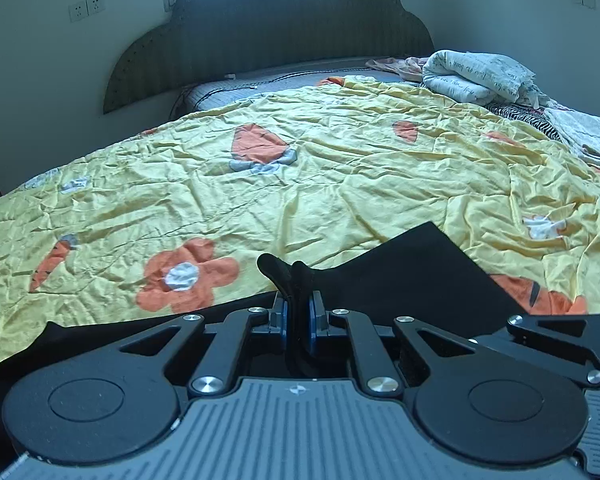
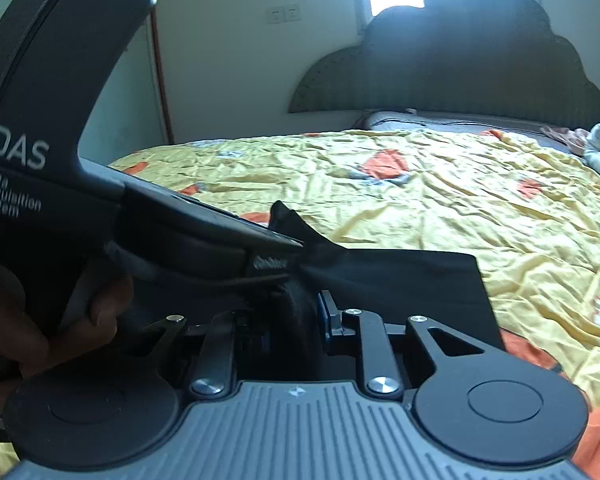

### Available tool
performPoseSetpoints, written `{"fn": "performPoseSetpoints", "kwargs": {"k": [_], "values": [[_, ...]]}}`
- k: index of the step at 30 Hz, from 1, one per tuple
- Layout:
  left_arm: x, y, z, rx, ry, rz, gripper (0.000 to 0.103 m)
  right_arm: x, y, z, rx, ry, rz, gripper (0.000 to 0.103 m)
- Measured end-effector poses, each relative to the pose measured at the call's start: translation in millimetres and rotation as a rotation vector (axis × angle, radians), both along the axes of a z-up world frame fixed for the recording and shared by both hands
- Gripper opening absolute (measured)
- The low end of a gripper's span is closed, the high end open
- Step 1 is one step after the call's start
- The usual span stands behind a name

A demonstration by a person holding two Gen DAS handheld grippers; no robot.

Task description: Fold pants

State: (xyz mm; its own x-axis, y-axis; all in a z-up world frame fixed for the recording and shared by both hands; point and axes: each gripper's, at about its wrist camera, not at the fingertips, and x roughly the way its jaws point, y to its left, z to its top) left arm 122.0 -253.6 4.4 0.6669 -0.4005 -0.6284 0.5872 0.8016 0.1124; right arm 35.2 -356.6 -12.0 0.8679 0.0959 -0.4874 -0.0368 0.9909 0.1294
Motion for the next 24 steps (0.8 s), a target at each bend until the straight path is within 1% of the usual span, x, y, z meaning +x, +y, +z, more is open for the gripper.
{"fn": "performPoseSetpoints", "kwargs": {"k": [4,14,18,24], "values": [[3.4,10.6,-1.1,0.006,-0.001,0.02,0.012,4.3,8.4,3.8,0.016,0.005,0.021,0.022],[15.2,48.6,-0.5,-0.002,0.002,0.082,0.012,19.3,36.2,10.2,0.018,0.005,0.101,0.022],[20.5,64.4,-3.1,0.014,-0.011,0.118,0.012,26.2,48.3,11.1,0.031,0.005,0.141,0.022],[28.6,83.4,-10.3,0.014,0.018,0.156,0.012,40.3,68.2,6.1,0.028,0.014,0.194,0.022]]}}
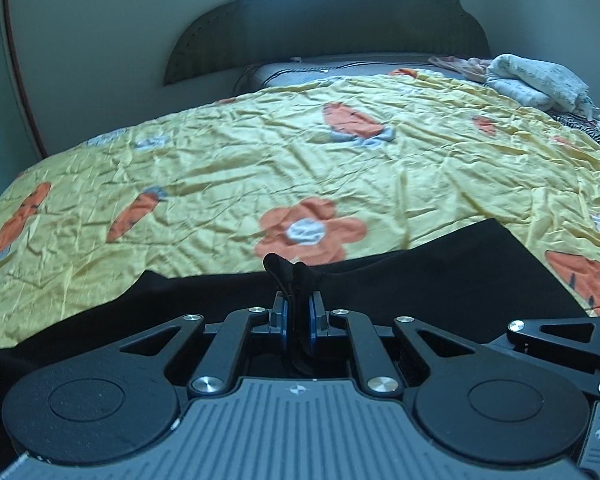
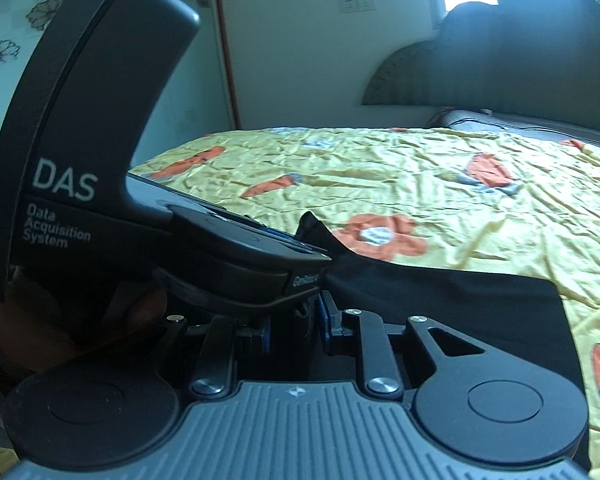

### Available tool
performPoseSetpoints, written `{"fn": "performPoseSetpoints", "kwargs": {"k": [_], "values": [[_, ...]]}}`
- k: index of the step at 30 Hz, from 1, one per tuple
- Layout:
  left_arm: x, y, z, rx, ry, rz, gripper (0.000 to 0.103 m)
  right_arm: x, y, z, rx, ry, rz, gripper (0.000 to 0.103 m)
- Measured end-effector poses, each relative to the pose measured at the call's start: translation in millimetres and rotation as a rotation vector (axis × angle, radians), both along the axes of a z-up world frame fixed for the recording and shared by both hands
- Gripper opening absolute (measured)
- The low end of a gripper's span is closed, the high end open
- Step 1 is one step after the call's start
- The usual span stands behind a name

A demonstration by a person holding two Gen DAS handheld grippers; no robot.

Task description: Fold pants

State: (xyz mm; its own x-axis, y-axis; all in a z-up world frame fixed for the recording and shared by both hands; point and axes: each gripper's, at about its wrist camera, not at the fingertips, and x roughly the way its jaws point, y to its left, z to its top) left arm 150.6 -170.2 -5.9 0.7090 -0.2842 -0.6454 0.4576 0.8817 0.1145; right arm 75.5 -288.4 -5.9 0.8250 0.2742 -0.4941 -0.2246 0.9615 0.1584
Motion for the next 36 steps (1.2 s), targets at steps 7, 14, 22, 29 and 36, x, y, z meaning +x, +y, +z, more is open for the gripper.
{"fn": "performPoseSetpoints", "kwargs": {"k": [7,14,22,29,36], "values": [[-0.1,11.9,-3.9,-0.003,0.003,0.018,0.012,13.9,14.2,-1.9,0.001,0.013,0.028,0.022],[1.2,22.1,-6.5,-0.009,0.012,0.037,0.012,22.8,22.3,-5.8,0.004,0.021,0.047,0.022],[1.8,35.0,-7.2,-0.03,0.01,0.05,0.012,31.9,34.1,-16.5,0.012,0.023,0.069,0.022],[8.0,41.6,-7.4,-0.041,0.015,0.063,0.012,37.6,41.2,-18.7,0.018,0.031,0.087,0.023],[16.0,56.3,-16.7,-0.098,0.087,0.077,0.012,29.9,38.2,-20.7,-0.017,0.072,0.11,0.034]]}}
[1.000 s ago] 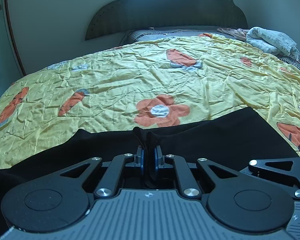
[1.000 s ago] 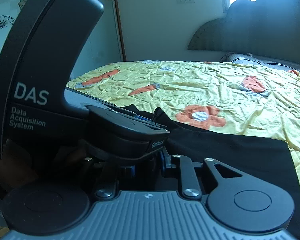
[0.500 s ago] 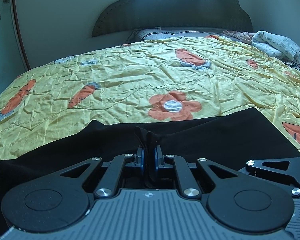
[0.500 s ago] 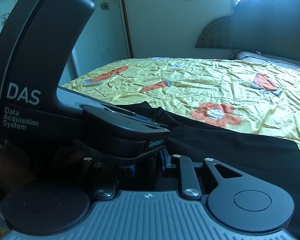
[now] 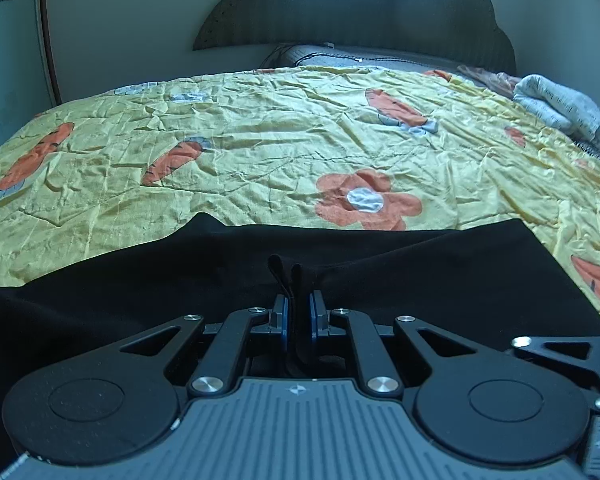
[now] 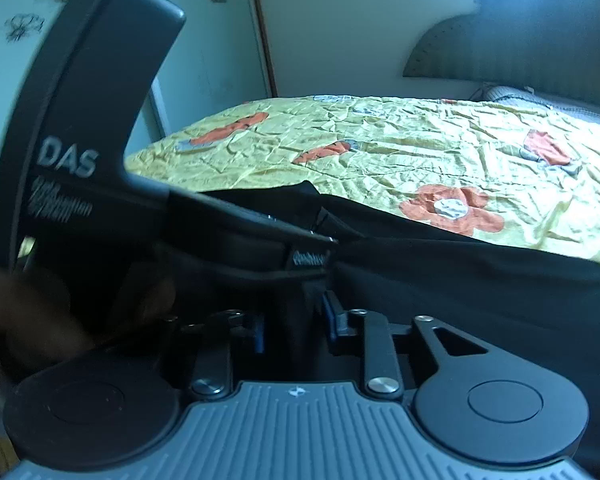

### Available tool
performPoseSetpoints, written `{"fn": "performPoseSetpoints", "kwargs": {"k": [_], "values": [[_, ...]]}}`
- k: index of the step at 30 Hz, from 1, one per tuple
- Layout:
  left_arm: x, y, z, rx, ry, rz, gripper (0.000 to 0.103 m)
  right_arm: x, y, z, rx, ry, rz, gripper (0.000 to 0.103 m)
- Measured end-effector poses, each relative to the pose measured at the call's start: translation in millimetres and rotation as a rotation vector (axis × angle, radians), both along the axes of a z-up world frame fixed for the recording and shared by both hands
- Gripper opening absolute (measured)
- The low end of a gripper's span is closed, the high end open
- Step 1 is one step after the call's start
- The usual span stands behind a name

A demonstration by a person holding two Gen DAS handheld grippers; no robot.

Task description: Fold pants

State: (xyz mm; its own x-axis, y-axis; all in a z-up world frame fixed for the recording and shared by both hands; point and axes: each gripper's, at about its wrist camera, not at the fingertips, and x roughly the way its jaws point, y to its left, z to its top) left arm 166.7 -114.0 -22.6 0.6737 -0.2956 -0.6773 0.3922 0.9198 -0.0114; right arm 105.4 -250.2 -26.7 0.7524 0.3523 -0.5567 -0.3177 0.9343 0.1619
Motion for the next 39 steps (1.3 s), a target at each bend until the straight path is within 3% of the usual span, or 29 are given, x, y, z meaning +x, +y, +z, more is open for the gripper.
{"fn": "performPoseSetpoints", "kwargs": {"k": [2,6,11,14,18,20,24,27,32,36,39], "values": [[2.8,5.1,2.0,-0.026,0.019,-0.002,0.013,-9.2,-4.7,4.7,-0.016,0.007,0.025,0.039],[10.1,23.8,7.4,-0.034,0.025,0.08,0.03,-22.7,-24.8,14.9,0.045,0.015,0.071,0.039],[21.6,46.0,22.2,0.004,-0.023,0.193,0.031,-21.2,-46.2,20.9,0.144,-0.017,-0.016,0.039],[24.4,49.8,22.5,0.045,-0.001,0.202,0.034,-11.0,-34.3,11.5,0.088,-0.004,-0.053,0.039],[13.1,63.3,11.9,0.094,0.025,0.2,0.037,-2.0,-11.0,-7.4,-0.011,0.055,0.009,0.039],[1.4,74.1,6.8,0.104,0.035,0.188,0.039,-5.5,-6.5,-7.9,-0.069,0.034,0.005,0.039],[-23.7,104.9,17.7,0.085,0.008,0.241,0.046,-14.2,-4.2,10.9,-0.041,-0.037,-0.025,0.039],[-34.4,124.5,28.8,0.064,0.002,0.289,0.047,-21.7,16.9,18.4,-0.009,-0.097,0.049,0.039],[-53.8,163.6,44.0,0.074,-0.019,0.387,0.051,-14.4,76.8,19.4,-0.055,-0.131,0.212,0.039],[-67.3,217.8,52.3,0.031,-0.01,0.548,0.053,-14.7,123.6,28.4,-0.06,-0.173,0.359,0.039],[-74.3,261.4,54.7,-0.039,0.022,0.676,0.05,-18.8,164.7,30.0,-0.132,-0.237,0.442,0.039]]}}
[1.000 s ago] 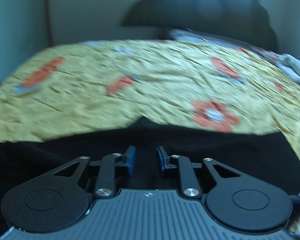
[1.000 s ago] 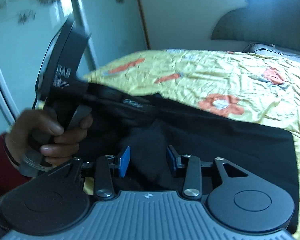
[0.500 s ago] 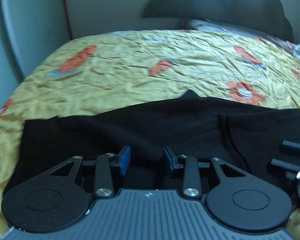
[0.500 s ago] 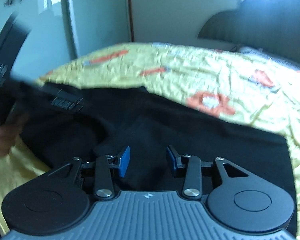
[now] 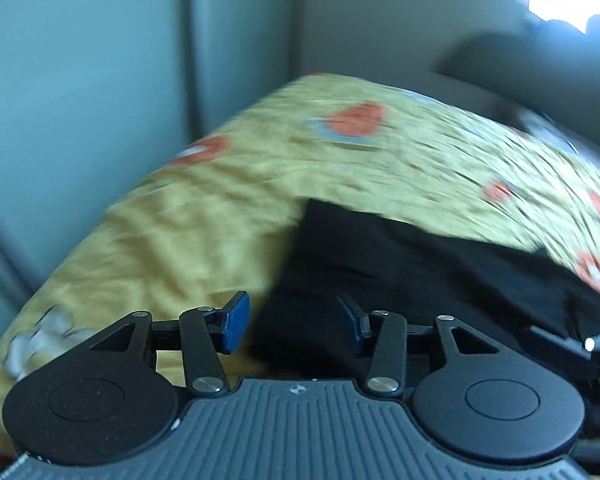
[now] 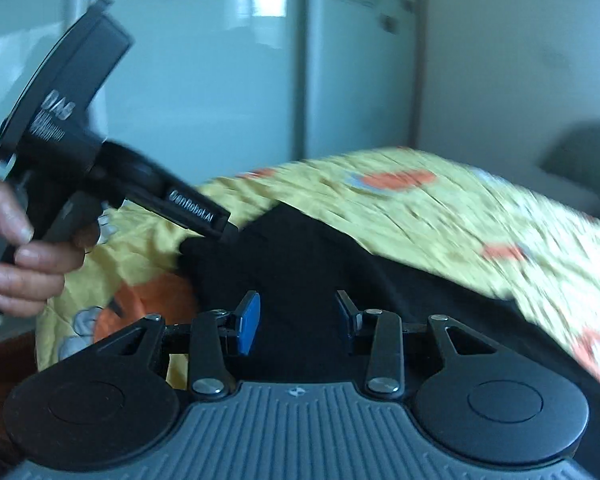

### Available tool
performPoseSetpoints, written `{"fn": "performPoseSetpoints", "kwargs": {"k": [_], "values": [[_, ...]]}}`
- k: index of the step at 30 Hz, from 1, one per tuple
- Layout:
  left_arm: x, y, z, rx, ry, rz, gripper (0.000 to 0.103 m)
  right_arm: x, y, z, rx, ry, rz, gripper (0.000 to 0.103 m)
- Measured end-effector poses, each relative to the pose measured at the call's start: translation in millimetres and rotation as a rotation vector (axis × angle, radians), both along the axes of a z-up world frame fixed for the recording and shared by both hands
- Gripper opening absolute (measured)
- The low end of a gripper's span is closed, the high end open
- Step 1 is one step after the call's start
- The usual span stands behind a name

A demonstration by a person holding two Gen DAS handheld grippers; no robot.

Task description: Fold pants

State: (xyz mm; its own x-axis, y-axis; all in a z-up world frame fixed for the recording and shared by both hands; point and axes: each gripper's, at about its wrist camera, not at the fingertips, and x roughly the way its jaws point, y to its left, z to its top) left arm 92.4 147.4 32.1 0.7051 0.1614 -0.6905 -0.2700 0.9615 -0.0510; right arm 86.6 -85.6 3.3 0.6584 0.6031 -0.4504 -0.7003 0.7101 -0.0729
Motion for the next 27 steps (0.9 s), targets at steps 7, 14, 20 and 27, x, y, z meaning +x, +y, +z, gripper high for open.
{"fn": "performPoseSetpoints", "kwargs": {"k": [7,14,20,27], "values": [[-4.5,60.3,-12.1,-0.328,0.053,0.04,0.047,0.1,71.3,-14.2,-0.122,-0.057,0.115,0.038],[-2.0,68.6,-23.0,-0.52,0.051,0.018,0.046,7.8,108.1,-29.9,-0.235,-0.133,0.073,0.027],[7.7,69.3,-38.3,-0.612,0.053,0.06,0.046,1.4,113.7,-37.4,-0.246,-0.155,0.087,0.009],[-3.7,68.0,-32.2,-0.551,-0.028,0.078,0.011,10.3,100.9,-25.4,-0.098,-0.009,0.123,0.009]]}}
